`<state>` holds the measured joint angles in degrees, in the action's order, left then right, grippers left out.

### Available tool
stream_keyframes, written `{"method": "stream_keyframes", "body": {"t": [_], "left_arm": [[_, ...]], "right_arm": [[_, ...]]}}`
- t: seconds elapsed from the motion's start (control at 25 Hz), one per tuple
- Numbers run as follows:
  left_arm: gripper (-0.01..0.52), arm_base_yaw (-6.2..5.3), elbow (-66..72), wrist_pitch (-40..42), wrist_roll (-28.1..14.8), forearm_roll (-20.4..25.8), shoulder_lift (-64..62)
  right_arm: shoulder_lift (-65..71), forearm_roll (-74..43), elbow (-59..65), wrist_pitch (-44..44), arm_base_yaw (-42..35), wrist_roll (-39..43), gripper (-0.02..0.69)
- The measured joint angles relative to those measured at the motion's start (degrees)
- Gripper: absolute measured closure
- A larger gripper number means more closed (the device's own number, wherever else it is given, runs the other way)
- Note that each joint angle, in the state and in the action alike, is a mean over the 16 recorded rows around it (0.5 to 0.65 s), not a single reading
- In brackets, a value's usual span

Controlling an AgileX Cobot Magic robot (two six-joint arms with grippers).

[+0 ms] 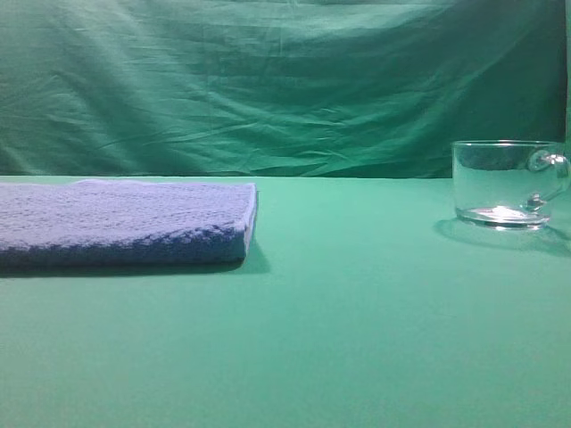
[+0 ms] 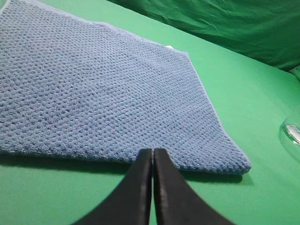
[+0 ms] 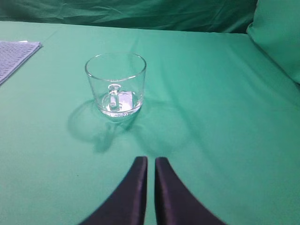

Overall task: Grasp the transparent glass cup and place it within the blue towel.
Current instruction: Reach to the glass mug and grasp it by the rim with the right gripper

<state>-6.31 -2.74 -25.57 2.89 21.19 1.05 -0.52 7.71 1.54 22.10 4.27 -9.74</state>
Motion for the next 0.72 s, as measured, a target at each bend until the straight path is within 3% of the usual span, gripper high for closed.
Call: {"method": "stream_keyframes", "body": {"t": [0.72], "left_arm": [[0.514,0.0,0.0,0.0,0.0,0.0,0.0]], "right_arm": [[0.0,0.0,0.0,0.0,0.0,0.08,0.616]]}}
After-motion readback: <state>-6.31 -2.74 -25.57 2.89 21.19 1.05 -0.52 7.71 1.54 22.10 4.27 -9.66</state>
